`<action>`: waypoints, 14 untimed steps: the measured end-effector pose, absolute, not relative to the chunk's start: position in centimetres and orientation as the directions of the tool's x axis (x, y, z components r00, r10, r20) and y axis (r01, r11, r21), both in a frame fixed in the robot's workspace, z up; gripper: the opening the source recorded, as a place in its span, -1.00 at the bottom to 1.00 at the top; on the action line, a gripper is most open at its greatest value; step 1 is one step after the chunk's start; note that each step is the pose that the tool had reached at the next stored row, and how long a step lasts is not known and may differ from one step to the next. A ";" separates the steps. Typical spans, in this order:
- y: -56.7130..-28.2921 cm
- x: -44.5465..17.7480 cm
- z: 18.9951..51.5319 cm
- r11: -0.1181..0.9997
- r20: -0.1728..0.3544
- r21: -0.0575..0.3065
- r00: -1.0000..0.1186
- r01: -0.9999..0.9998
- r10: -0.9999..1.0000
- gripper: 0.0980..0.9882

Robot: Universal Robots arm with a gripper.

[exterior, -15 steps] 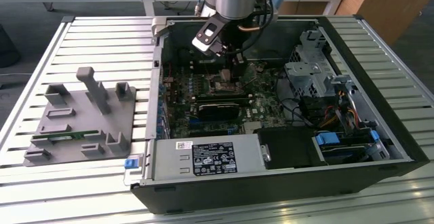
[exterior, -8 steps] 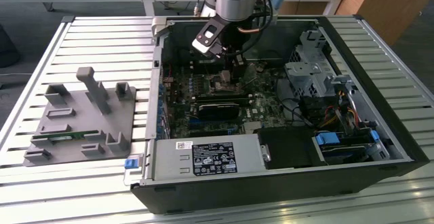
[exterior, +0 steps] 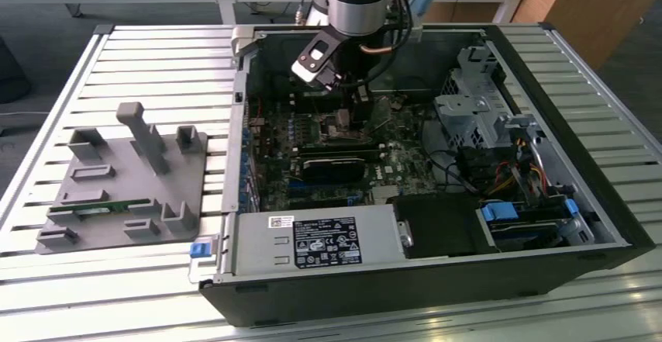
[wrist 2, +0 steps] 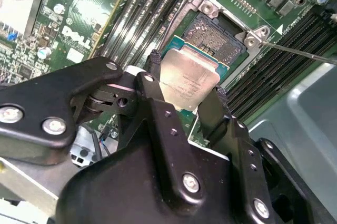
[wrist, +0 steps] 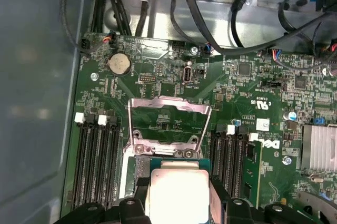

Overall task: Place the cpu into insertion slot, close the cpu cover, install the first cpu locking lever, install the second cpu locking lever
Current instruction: 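Place the cpu into insertion slot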

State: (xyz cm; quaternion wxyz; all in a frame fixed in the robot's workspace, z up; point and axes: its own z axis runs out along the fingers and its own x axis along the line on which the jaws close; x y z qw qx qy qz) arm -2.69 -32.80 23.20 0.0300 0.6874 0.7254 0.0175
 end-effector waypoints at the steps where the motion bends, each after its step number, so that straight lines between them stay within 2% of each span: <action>1: -32.8 -2.7 23.1 0.052 -0.020 0.067 -0.051 0.996 0.999 -0.02; 14: -32.7 -3.8 22.5 0.017 -0.020 0.080 -0.015 0.997 1.000 -0.02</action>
